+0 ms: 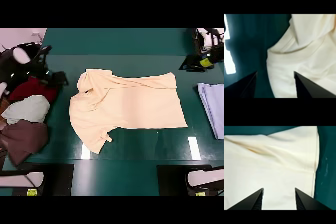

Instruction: Fold the shirts.

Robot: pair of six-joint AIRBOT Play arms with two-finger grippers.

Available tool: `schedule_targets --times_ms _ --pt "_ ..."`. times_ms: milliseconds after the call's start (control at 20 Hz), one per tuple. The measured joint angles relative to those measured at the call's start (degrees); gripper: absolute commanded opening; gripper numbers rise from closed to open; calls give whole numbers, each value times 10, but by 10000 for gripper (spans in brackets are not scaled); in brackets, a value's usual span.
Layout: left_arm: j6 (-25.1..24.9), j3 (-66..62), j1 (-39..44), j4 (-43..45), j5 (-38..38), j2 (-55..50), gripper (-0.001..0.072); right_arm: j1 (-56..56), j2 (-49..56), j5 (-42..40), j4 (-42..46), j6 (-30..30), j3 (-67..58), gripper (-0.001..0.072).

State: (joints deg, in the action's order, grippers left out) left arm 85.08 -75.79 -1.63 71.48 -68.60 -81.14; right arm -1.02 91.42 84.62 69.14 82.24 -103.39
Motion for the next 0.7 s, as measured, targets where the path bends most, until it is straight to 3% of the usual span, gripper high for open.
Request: schedule_targets --times_ms 350,700 --pt "2 314 -14 -62 33 178 541 -35 -160 -53 -5 -14 210 450" --pt "-37 428 -15 -171 121 207 540 -40 -224 -80 -6 -16 306 450"
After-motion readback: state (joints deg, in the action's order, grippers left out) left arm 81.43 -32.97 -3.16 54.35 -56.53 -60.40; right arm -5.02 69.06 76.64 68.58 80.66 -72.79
